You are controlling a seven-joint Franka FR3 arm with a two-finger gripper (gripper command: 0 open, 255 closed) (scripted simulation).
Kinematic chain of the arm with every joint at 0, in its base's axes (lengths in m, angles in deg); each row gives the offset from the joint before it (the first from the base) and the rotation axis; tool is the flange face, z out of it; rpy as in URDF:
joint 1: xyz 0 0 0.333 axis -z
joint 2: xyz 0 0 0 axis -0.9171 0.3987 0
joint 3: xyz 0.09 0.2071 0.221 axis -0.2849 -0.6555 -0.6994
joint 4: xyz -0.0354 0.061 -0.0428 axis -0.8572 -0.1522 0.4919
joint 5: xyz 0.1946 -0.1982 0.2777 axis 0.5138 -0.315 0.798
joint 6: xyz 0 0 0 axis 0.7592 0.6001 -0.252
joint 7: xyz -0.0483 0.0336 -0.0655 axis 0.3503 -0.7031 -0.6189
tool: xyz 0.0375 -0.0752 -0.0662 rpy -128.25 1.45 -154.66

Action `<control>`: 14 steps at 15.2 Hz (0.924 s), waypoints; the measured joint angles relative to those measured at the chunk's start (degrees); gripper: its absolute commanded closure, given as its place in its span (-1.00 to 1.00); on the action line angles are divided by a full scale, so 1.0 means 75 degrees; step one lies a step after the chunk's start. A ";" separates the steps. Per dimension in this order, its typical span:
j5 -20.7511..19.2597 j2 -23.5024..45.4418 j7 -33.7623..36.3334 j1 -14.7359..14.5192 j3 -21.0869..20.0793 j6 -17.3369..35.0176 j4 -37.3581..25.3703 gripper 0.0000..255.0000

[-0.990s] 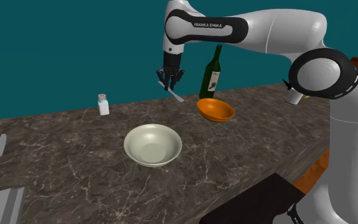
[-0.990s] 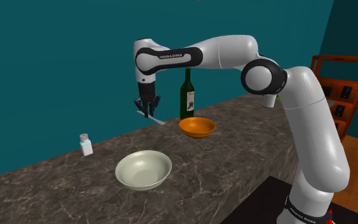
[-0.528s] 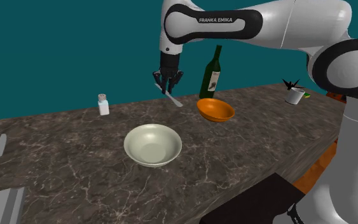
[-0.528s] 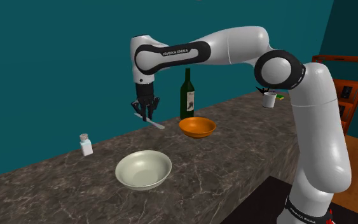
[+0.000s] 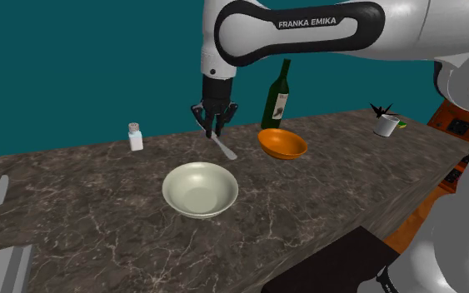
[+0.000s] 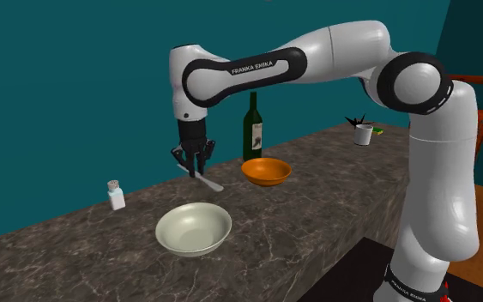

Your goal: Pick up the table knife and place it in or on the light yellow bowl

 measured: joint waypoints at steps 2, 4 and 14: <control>0.0000 -0.0101 0.0316 -0.0187 -0.0130 -0.0020 0.0087 1.00; 0.0048 -0.0389 0.0629 -0.0358 -0.0269 0.0049 0.0446 1.00; 0.0111 -0.0757 0.1423 -0.0781 -0.0616 0.0577 0.1349 1.00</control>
